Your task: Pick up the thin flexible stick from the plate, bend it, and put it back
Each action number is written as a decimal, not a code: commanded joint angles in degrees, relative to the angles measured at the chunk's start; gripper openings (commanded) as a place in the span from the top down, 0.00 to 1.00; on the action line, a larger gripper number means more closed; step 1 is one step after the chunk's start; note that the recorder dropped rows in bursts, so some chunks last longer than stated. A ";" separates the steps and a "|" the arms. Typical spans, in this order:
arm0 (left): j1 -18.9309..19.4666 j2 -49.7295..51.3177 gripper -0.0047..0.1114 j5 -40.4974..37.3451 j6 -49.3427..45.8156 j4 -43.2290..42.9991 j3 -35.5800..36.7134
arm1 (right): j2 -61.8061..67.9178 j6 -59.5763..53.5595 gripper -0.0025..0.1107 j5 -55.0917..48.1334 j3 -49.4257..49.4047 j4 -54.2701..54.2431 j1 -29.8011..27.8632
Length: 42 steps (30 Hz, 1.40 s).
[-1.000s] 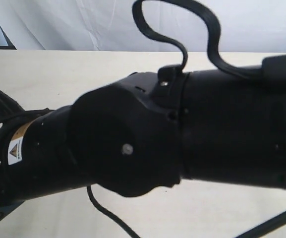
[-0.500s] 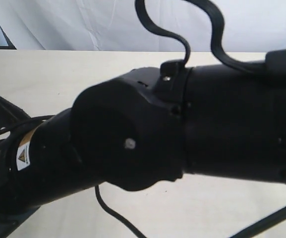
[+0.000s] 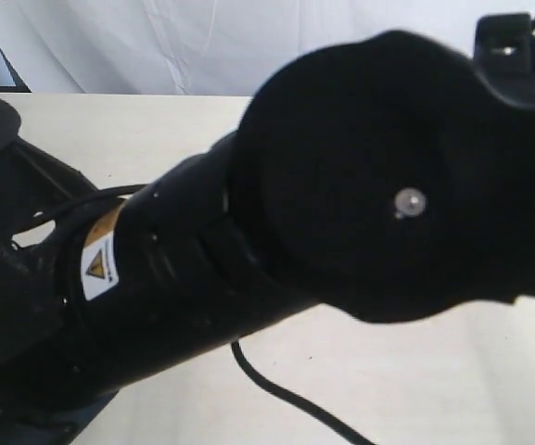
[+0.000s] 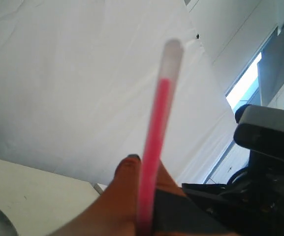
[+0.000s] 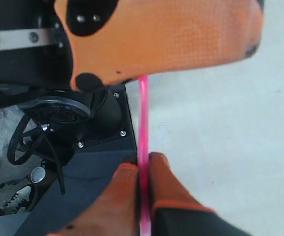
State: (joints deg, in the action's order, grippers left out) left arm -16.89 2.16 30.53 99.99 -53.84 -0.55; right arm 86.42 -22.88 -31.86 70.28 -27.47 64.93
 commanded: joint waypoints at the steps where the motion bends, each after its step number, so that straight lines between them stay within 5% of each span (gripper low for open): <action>1: -0.31 -0.10 0.96 -2.36 -1.09 -1.51 0.55 | -0.34 -0.71 0.99 2.38 0.27 -0.67 -0.30; 6: -0.31 -0.10 0.92 -1.81 -1.75 10.60 0.55 | 3.92 -0.71 0.99 1.60 0.16 -0.67 -0.30; 14: -0.31 -0.10 0.65 -1.81 -2.64 12.06 0.55 | 5.01 -0.71 0.99 0.15 0.16 -1.11 -0.30; 17: -0.31 -0.10 0.71 -2.19 -3.53 11.08 0.55 | 4.74 -0.71 0.99 -0.45 0.16 -1.54 -0.30; 21: -0.31 -0.10 0.96 -2.54 -5.28 6.56 0.55 | 2.63 -0.94 0.99 -2.34 0.16 -2.63 -0.30; 32: -0.31 -0.10 0.96 -7.40 -5.28 1.79 0.55 | -4.80 -2.62 0.99 -2.22 0.16 -2.27 -0.24; 42: -0.31 -0.10 0.96 -2.14 -5.17 10.96 -0.06 | 2.21 -2.62 0.99 -3.68 0.16 -1.51 -0.24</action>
State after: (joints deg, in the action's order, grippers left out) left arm -16.89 2.16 28.00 95.64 -44.31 -0.57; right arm 86.94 -24.82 -35.31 70.11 -28.96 64.82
